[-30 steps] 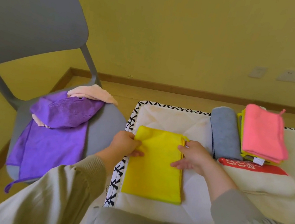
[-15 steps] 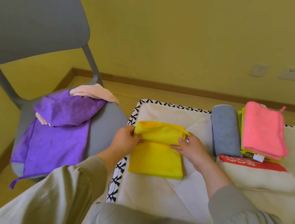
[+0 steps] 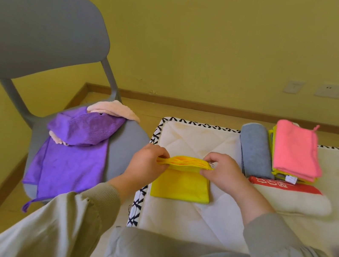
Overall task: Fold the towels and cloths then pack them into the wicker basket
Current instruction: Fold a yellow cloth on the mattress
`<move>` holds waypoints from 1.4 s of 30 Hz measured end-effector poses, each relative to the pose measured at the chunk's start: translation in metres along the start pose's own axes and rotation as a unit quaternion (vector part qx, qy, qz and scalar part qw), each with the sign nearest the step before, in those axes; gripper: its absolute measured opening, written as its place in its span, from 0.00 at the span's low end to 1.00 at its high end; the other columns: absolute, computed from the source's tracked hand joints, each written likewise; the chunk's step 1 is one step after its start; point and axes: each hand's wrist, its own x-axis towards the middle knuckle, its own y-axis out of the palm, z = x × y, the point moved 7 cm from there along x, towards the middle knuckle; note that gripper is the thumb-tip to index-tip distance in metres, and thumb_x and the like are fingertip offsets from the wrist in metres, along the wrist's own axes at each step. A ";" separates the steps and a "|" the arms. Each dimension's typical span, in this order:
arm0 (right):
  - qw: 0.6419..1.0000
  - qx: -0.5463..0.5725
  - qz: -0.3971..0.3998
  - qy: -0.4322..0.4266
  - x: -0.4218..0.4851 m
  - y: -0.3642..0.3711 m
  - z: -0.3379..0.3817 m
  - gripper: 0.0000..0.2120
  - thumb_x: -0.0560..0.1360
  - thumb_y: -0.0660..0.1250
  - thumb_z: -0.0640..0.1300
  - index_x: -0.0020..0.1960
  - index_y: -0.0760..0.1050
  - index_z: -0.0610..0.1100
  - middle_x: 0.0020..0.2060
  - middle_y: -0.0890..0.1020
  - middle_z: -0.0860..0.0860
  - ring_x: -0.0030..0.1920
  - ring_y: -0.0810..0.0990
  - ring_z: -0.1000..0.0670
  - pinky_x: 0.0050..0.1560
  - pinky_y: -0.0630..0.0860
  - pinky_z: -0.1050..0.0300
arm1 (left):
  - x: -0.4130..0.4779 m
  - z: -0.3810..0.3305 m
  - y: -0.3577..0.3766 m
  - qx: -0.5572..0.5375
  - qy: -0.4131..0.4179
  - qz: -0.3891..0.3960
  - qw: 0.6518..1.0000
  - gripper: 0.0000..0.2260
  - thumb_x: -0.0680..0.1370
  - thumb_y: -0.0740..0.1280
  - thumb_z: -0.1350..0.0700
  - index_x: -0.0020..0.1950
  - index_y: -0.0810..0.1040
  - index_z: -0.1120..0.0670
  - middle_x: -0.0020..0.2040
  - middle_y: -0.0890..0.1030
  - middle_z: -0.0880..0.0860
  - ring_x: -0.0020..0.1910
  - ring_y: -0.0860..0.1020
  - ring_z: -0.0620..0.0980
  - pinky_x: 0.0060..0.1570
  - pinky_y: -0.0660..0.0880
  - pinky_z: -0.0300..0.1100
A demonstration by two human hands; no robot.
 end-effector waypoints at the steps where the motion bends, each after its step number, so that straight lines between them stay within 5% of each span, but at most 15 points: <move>1: 0.999 -0.037 -0.003 -0.010 -0.002 -0.001 0.004 0.05 0.70 0.71 0.40 0.43 0.79 0.49 0.41 0.76 0.55 0.45 0.75 0.52 0.42 0.70 0.61 | -0.004 -0.003 0.000 0.017 0.023 -0.003 1.000 0.07 0.75 0.69 0.59 0.52 0.81 0.55 0.45 0.76 0.47 0.47 0.71 0.46 0.44 0.66 0.37; 5: 0.984 -0.176 0.007 -0.040 -0.009 0.000 0.018 0.09 0.70 0.69 0.42 0.46 0.75 0.55 0.43 0.73 0.52 0.45 0.74 0.49 0.42 0.67 0.59 | -0.020 -0.016 0.004 0.075 0.143 -0.012 0.987 0.06 0.68 0.71 0.61 0.44 0.82 0.56 0.39 0.79 0.52 0.40 0.78 0.54 0.33 0.74 0.42; 9: 0.952 -0.287 0.052 -0.090 -0.016 0.015 0.029 0.13 0.69 0.63 0.35 0.44 0.68 0.52 0.42 0.69 0.54 0.45 0.68 0.49 0.41 0.61 0.58 | -0.035 -0.024 0.016 0.129 0.223 -0.012 0.966 0.11 0.67 0.60 0.56 0.40 0.82 0.53 0.36 0.77 0.49 0.39 0.73 0.49 0.28 0.70 0.37; 14: 0.919 -0.366 0.128 -0.065 -0.022 0.040 0.009 0.15 0.70 0.59 0.31 0.46 0.70 0.50 0.45 0.68 0.50 0.44 0.66 0.47 0.43 0.61 0.59 | -0.047 -0.012 0.030 0.175 0.248 0.026 0.952 0.04 0.65 0.66 0.62 0.34 0.78 0.54 0.33 0.73 0.51 0.33 0.71 0.51 0.25 0.71 0.41; 18: 0.890 -0.430 0.126 -0.086 -0.023 0.043 0.011 0.16 0.72 0.58 0.29 0.54 0.74 0.44 0.46 0.73 0.46 0.51 0.72 0.44 0.45 0.61 0.58 | -0.052 -0.015 0.040 0.218 0.256 0.080 0.939 0.16 0.53 0.75 0.70 0.29 0.72 0.55 0.30 0.70 0.52 0.29 0.69 0.52 0.25 0.63 0.38; 22: 0.879 -0.445 0.138 -0.100 -0.025 0.054 0.008 0.15 0.70 0.57 0.28 0.46 0.69 0.47 0.36 0.67 0.50 0.44 0.67 0.44 0.44 0.61 0.56 | -0.054 -0.012 0.043 0.264 0.258 0.089 0.925 0.18 0.49 0.75 0.70 0.28 0.72 0.54 0.29 0.70 0.51 0.28 0.69 0.51 0.27 0.61 0.37; 28: 0.883 -0.426 0.145 -0.134 -0.027 0.065 0.012 0.10 0.71 0.61 0.35 0.51 0.72 0.44 0.49 0.78 0.45 0.53 0.74 0.42 0.44 0.61 0.56 | -0.065 -0.007 0.045 0.267 0.295 0.061 0.915 0.11 0.60 0.77 0.61 0.30 0.74 0.53 0.30 0.72 0.49 0.29 0.70 0.50 0.27 0.66 0.38; 31: 0.879 -0.415 0.091 -0.219 -0.029 0.067 0.034 0.14 0.64 0.63 0.28 0.42 0.69 0.46 0.40 0.78 0.44 0.47 0.75 0.41 0.42 0.63 0.54 | -0.067 -0.010 0.035 0.264 0.314 0.008 0.912 0.12 0.58 0.76 0.66 0.31 0.75 0.53 0.30 0.72 0.50 0.28 0.70 0.51 0.28 0.64 0.39; 33: 0.856 -0.441 0.060 -0.261 -0.031 0.068 0.044 0.19 0.50 0.72 0.28 0.33 0.71 0.46 0.27 0.74 0.50 0.34 0.75 0.47 0.35 0.65 0.58 | -0.065 -0.009 0.028 0.253 0.317 -0.018 0.914 0.13 0.57 0.75 0.68 0.32 0.75 0.54 0.29 0.72 0.51 0.27 0.70 0.52 0.29 0.65 0.39; 36: 0.840 -0.465 -0.002 -0.280 -0.029 0.061 0.042 0.23 0.40 0.75 0.30 0.28 0.70 0.48 0.22 0.68 0.54 0.27 0.70 0.51 0.33 0.58 0.61 | -0.062 -0.011 0.022 0.248 0.312 -0.040 0.916 0.14 0.57 0.74 0.70 0.33 0.74 0.55 0.29 0.71 0.52 0.28 0.69 0.52 0.30 0.65 0.41; 39: 0.840 -0.476 0.008 -0.260 -0.029 0.060 0.043 0.19 0.47 0.75 0.31 0.31 0.73 0.47 0.25 0.72 0.52 0.31 0.73 0.48 0.34 0.63 0.59 | -0.059 -0.015 0.024 0.267 0.319 -0.040 0.908 0.13 0.59 0.72 0.69 0.33 0.73 0.55 0.32 0.72 0.52 0.30 0.69 0.52 0.32 0.63 0.42; 42: 0.828 -0.507 0.089 -0.223 -0.030 0.066 0.026 0.12 0.69 0.64 0.30 0.47 0.76 0.43 0.44 0.79 0.47 0.50 0.75 0.44 0.51 0.65 0.53 | -0.065 -0.015 0.034 0.288 0.338 -0.007 0.896 0.12 0.57 0.72 0.68 0.32 0.74 0.55 0.31 0.72 0.52 0.30 0.69 0.51 0.30 0.65 0.41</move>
